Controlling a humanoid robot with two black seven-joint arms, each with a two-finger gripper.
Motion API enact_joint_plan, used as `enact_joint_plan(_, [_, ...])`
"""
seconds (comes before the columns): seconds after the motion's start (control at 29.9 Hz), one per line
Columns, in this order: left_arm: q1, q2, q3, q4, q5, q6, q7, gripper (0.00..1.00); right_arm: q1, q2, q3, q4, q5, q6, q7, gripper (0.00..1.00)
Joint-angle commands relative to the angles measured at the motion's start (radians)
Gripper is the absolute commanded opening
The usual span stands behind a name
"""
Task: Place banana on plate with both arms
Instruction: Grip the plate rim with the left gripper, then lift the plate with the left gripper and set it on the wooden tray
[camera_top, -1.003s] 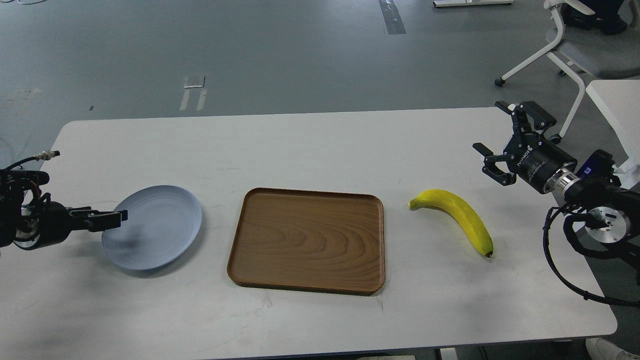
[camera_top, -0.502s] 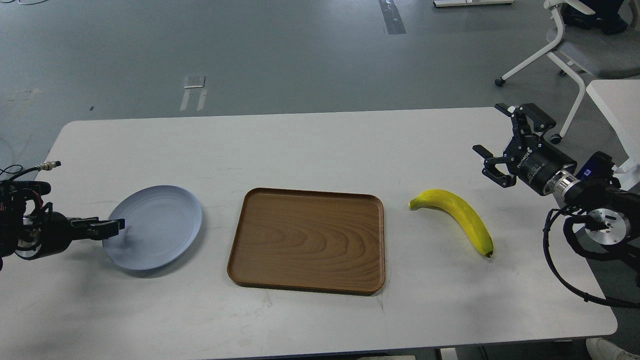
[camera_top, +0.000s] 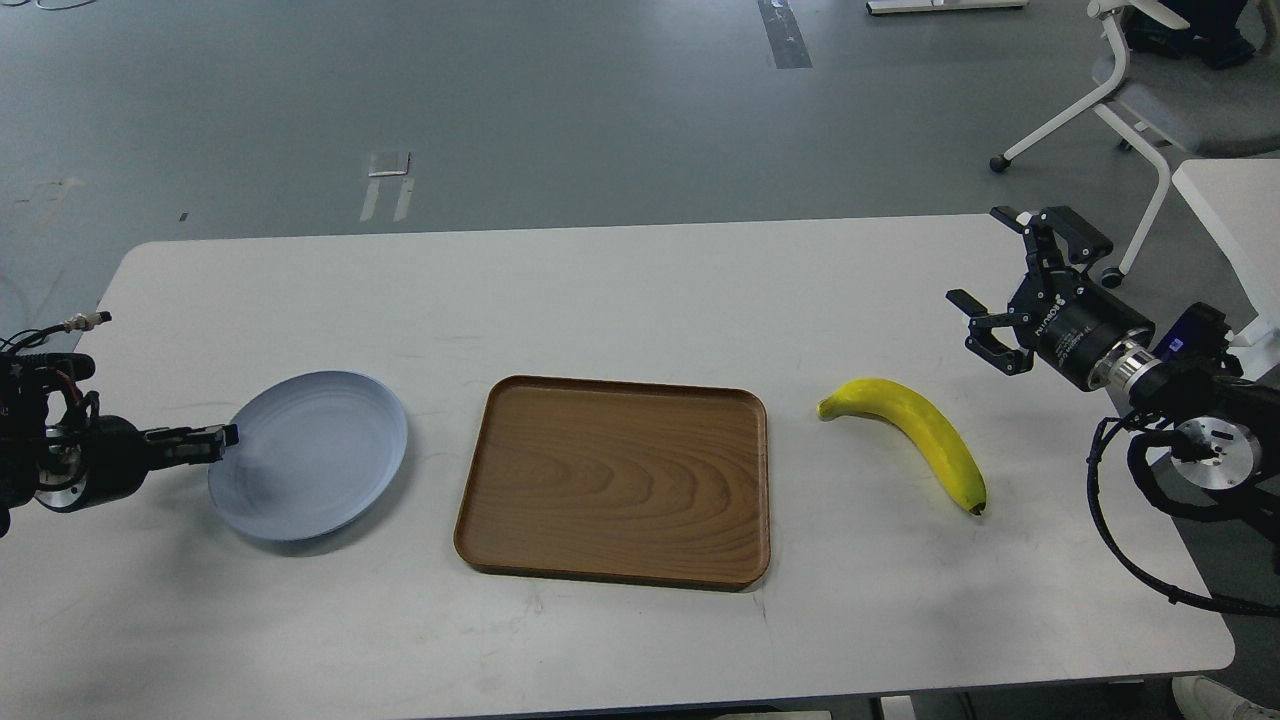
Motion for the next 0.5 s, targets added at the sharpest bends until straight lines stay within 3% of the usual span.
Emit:
enact_joint_plan(0.0, [-0.005, 0.005, 0.000, -0.009, 0.000, -0.003, 0.000, 0.00, 0.000, 0.000, 0.000, -0.001, -0.001, 0.000, 0.000, 1.00])
enact_joint_plan(0.17, [-0.046, 0.012, -0.003, -0.028, -0.005, -0.043, 0.000, 0.00, 0.000, 0.001, 0.000, 0.000, 0.001, 0.000, 0.000, 1.00])
enact_joint_plan(0.23, [-0.138, 0.017, -0.001, -0.057, -0.061, -0.136, 0.000, 0.00, 0.000, 0.000, 0.000, 0.000, 0.001, 0.000, 0.000, 1.00])
enact_joint_plan(0.27, [-0.139, 0.017, -0.001, -0.057, -0.061, -0.137, 0.000, 0.00, 0.000, 0.000, 0.000, 0.000, 0.001, 0.000, 0.000, 1.00])
enact_joint_plan(0.33, [-0.224, 0.017, -0.001, -0.080, -0.132, -0.243, 0.000, 0.00, 0.002, 0.000, 0.000, 0.000, 0.001, 0.000, 0.000, 1.00])
enact_joint_plan(0.47, [-0.324, 0.005, 0.000, -0.144, -0.150, -0.243, 0.000, 0.00, 0.002, 0.000, 0.000, -0.001, -0.001, 0.000, 0.000, 1.00])
